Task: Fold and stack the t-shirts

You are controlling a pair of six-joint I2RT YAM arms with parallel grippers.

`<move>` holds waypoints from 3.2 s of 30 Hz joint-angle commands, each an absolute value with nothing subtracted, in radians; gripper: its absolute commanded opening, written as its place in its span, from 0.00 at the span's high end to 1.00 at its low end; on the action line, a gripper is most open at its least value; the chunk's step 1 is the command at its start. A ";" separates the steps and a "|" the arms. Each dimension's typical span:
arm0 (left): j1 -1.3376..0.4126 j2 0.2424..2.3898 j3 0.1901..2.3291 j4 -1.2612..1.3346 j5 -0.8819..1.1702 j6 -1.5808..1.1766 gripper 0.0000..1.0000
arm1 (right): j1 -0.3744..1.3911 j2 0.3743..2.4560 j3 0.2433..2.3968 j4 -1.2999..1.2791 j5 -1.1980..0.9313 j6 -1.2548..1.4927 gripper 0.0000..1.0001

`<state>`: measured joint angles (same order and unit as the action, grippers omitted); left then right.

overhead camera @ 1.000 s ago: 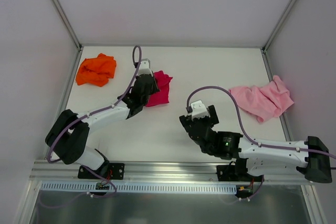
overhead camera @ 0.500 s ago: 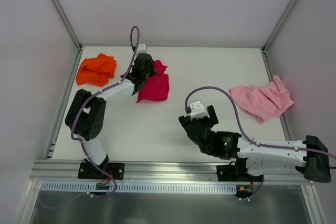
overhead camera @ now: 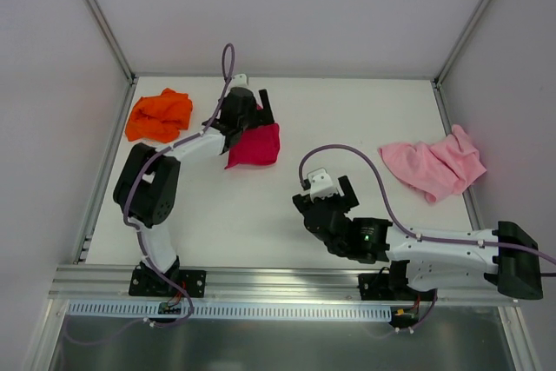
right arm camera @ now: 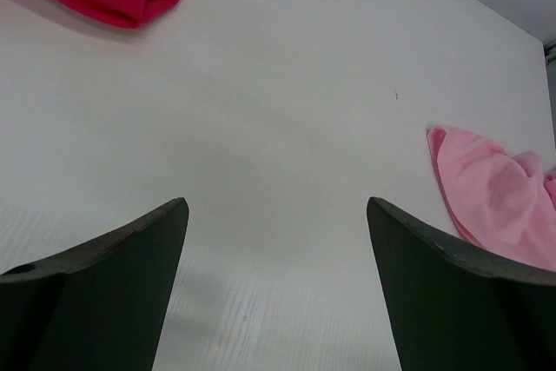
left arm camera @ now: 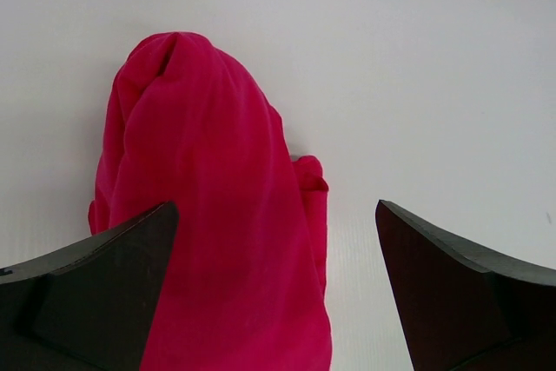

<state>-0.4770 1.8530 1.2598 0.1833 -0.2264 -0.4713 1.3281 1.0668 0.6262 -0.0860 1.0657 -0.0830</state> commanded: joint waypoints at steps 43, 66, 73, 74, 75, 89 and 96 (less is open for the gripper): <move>-0.442 1.686 0.940 0.469 -0.014 -0.522 0.01 | 1.330 1.015 0.647 -0.061 1.058 -0.075 0.11; -0.442 1.604 0.805 0.371 -0.250 -0.646 0.01 | 1.330 1.072 0.675 -0.046 1.042 -0.097 0.11; -0.443 1.669 0.854 0.295 -0.310 -0.680 0.01 | 1.330 1.089 0.690 -0.055 1.039 -0.098 0.11; -0.443 1.677 0.857 0.290 -0.310 -0.687 0.01 | 1.330 1.097 0.695 -0.058 1.035 -0.100 0.11; -0.443 1.684 0.864 0.285 -0.313 -0.690 0.01 | 1.330 1.100 0.698 -0.060 1.035 -0.100 0.11; -0.414 1.852 0.933 0.362 -0.147 -0.698 0.01 | 1.328 1.124 0.715 -0.064 1.043 -0.114 0.11; -0.390 1.852 0.878 0.486 0.032 -0.713 0.01 | 1.330 1.127 0.715 -0.058 1.048 -0.118 0.11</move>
